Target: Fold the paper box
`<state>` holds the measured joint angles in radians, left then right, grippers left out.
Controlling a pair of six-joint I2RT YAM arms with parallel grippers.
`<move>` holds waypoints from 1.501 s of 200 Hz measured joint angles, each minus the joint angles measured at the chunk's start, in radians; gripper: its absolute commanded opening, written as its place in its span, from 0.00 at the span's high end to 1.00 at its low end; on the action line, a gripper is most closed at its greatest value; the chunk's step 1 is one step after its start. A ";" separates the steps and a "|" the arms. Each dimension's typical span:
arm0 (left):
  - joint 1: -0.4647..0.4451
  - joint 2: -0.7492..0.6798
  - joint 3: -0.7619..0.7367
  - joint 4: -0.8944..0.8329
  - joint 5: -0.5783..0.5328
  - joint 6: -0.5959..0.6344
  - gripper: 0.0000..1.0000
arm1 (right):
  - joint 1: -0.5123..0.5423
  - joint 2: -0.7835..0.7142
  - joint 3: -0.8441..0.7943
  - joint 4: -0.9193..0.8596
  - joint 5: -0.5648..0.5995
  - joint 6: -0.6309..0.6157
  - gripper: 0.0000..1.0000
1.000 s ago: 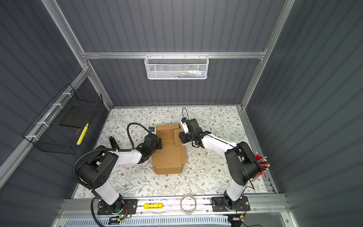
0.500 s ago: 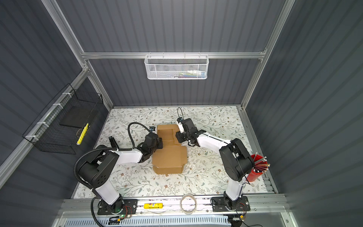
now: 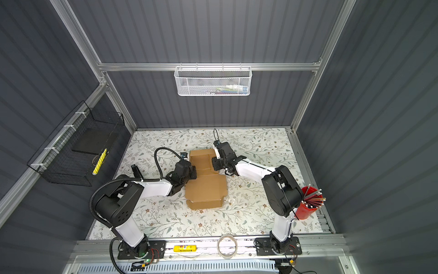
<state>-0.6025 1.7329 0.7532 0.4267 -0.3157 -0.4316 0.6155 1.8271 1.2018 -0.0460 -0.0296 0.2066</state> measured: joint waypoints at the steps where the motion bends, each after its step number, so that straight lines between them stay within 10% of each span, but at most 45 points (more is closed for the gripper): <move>1: 0.000 0.000 0.000 0.000 0.000 0.000 1.00 | 0.000 0.000 0.000 0.000 0.000 0.001 0.61; 300: 0.001 0.017 0.016 0.008 0.016 0.000 1.00 | 0.029 0.081 0.043 -0.014 0.185 0.100 0.75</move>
<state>-0.6014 1.7500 0.7689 0.4343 -0.2993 -0.4313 0.6445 1.9083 1.2446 -0.0605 0.1558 0.3069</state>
